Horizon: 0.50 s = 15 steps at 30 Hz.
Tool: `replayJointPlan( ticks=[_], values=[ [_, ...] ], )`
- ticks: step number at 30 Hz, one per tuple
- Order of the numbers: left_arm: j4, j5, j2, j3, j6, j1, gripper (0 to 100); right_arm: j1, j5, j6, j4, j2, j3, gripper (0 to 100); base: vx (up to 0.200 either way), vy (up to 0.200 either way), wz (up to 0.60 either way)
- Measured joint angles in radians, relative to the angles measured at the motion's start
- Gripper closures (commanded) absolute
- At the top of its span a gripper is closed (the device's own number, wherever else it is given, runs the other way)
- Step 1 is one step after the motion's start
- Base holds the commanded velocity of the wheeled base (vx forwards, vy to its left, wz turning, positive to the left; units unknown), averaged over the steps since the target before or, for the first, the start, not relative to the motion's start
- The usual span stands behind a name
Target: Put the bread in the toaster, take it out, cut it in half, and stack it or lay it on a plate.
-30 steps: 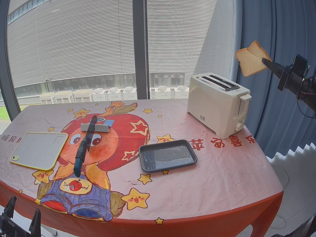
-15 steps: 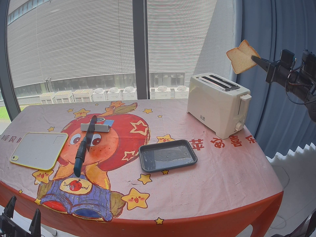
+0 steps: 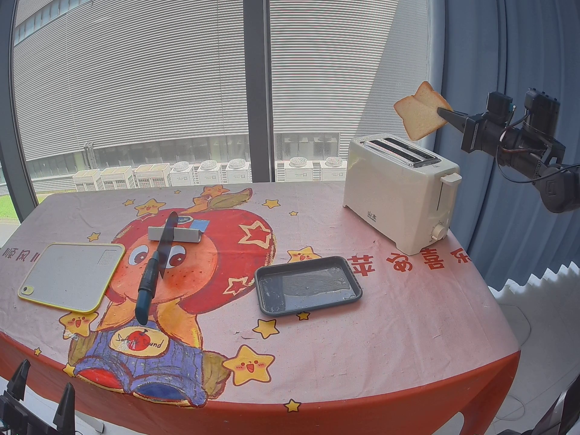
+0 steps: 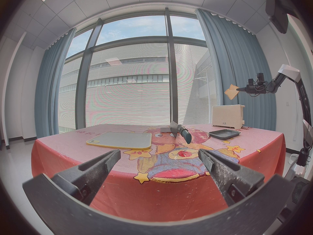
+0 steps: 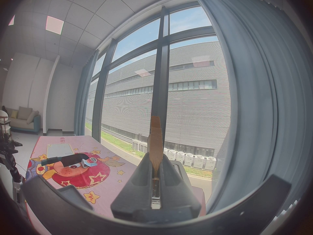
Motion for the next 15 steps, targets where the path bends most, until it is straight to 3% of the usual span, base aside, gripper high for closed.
replayJointPlan(
  ticks=[15],
  values=[
    [0.0,0.0,0.0,0.0,0.0,0.0,0,0.01,-0.019,-0.024,-0.001,0.097,-0.031,100,0.0,0.0,0.0]
  ],
)
